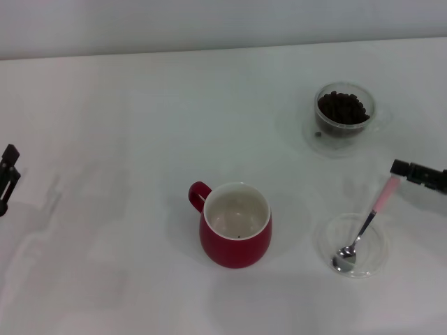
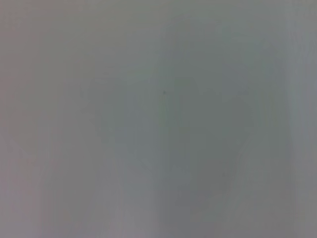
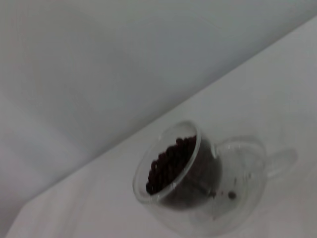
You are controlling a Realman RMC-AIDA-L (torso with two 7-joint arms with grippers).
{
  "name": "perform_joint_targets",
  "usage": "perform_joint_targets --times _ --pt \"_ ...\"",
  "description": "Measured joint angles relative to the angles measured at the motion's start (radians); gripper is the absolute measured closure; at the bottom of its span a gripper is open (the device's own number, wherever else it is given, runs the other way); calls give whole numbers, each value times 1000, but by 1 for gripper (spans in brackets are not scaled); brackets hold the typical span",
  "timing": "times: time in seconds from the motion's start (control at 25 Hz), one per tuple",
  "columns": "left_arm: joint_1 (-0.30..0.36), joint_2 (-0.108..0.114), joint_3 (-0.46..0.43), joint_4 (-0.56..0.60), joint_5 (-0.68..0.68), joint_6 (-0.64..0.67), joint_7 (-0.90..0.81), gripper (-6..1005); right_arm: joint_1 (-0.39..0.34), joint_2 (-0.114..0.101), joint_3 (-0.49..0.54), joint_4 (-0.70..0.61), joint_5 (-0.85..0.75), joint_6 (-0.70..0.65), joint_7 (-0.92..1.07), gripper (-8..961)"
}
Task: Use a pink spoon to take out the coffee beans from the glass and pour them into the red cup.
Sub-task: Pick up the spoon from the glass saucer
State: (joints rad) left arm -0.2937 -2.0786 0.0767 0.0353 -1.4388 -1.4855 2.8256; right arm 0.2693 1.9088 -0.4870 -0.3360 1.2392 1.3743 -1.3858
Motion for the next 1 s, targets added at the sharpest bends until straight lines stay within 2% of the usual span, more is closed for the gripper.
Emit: perform_joint_targets --times 0.44,0.72,0.84,1.0 --pt "5 -2 3 -2 0 -5 0 414 19 31 -19 8 -32 1 -26 114" --pt "8 -4 8 -10 7 -6 0 416 29 35 -30 9 -38 -7 -27 115" --pt "15 -4 8 -12 7 -8 0 416 26 33 -32 9 -41 -12 -27 242" --pt "17 -5 9 -13 8 -9 0 417 23 30 -32 9 -44 -14 -26 322"
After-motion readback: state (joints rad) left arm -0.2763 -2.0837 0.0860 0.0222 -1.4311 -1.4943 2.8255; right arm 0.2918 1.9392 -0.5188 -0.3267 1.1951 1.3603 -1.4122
